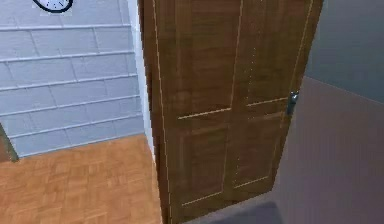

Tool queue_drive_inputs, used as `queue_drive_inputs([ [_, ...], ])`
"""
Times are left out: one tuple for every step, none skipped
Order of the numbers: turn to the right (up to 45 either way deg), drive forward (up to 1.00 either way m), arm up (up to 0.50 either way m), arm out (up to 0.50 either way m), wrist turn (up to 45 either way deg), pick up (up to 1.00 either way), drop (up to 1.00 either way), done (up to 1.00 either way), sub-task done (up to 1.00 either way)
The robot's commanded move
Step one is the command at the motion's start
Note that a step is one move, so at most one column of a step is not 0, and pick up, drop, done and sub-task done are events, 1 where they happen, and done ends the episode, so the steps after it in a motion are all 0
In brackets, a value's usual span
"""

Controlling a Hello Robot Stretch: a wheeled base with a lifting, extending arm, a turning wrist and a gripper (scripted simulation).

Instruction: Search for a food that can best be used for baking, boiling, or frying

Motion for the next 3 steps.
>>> queue_drive_inputs([
  [45.0,0.0,0.0,0.0,0.0,0.0,0.0,0.0,0.0],
  [12.0,0.0,0.0,0.0,0.0,0.0,0.0,0.0,0.0],
  [0.0,1.0,0.0,0.0,0.0,0.0,0.0,0.0,0.0],
])
